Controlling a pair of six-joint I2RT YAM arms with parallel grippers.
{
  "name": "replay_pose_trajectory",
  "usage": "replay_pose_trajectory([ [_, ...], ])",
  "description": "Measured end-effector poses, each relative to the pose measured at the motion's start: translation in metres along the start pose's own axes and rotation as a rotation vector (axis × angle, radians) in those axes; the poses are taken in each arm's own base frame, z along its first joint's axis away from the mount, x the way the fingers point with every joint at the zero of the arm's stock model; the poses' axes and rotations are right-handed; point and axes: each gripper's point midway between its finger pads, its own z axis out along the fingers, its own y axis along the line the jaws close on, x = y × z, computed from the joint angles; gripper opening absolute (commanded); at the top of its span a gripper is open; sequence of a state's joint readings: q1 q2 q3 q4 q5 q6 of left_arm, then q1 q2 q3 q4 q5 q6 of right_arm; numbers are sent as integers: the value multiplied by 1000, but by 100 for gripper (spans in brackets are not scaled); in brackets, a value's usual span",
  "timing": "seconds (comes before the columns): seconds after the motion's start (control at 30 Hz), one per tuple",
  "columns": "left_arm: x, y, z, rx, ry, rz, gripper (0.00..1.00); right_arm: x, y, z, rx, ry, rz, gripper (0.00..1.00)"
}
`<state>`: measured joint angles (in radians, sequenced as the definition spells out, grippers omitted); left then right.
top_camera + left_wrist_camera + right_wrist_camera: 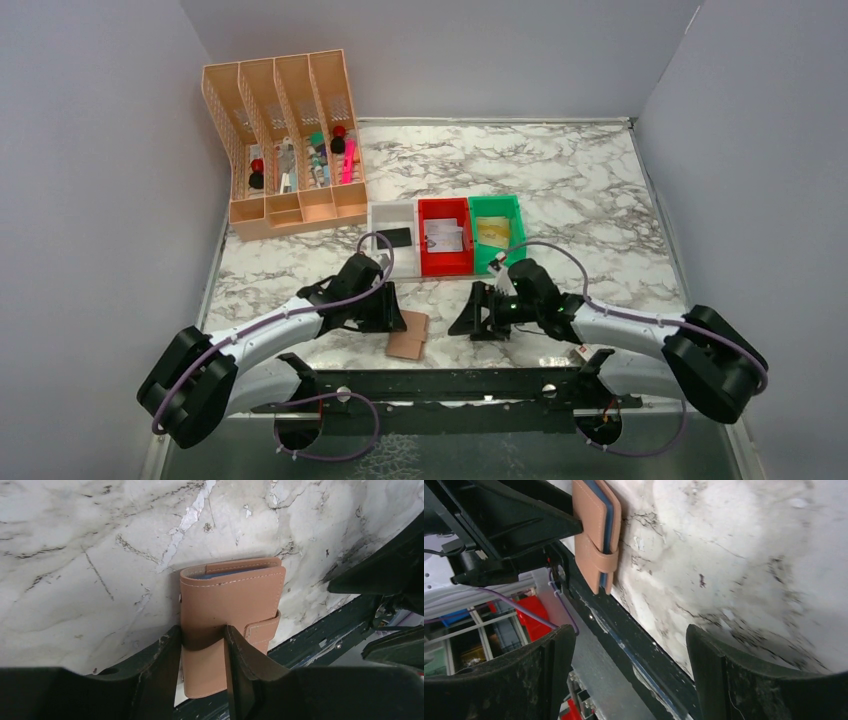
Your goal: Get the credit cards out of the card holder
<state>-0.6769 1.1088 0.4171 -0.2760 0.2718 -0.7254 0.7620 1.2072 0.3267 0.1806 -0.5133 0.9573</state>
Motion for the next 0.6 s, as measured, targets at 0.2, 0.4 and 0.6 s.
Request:
replay_pose_trajectory([
  [0.2,9,-7,4,12,33,-5,29,15,8,32,-36,48,57,73],
  [0.4,21,-21,11,38,66,5,24,21,18,55,-84,81,91,54],
  [0.6,23,-28,14,38,72,-12,27,24,13,58,-59,97,92,28],
])
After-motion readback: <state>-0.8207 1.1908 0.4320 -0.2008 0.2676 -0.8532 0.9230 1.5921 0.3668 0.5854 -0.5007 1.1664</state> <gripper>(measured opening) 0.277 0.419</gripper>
